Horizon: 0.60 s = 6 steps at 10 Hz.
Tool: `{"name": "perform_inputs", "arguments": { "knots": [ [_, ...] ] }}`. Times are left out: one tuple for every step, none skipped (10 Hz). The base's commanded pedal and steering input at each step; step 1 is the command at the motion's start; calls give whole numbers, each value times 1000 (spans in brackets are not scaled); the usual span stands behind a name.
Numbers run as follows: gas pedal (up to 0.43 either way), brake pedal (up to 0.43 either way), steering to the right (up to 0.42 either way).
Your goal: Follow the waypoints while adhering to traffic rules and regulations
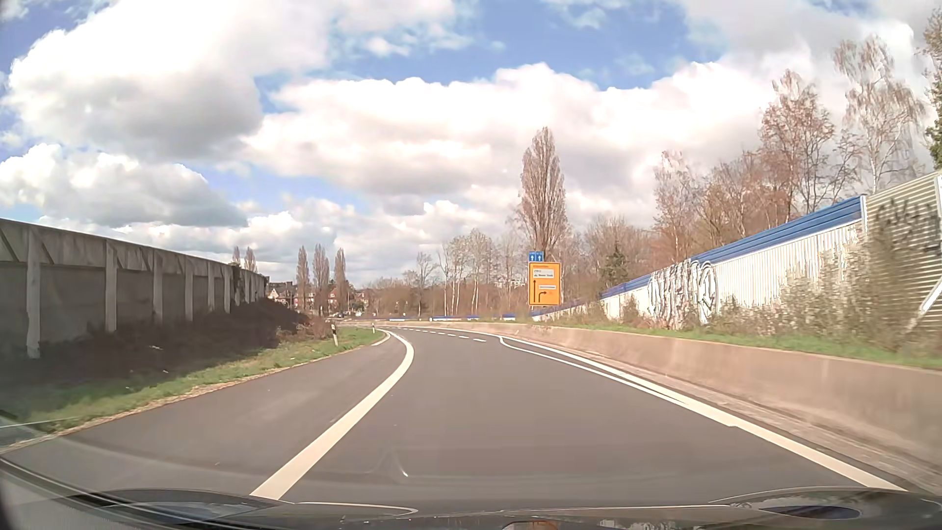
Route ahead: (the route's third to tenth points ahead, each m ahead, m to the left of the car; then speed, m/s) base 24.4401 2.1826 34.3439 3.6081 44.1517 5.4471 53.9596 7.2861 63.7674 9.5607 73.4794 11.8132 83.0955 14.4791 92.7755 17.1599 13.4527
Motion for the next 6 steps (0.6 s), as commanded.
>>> {"name": "perform_inputs", "arguments": {
  "knots": [
    [157,0,-28],
    [157,0,-28],
    [150,0,-28],
    [150,0,-28],
    [150,0,-26],
    [150,0,-20]
  ]
}}
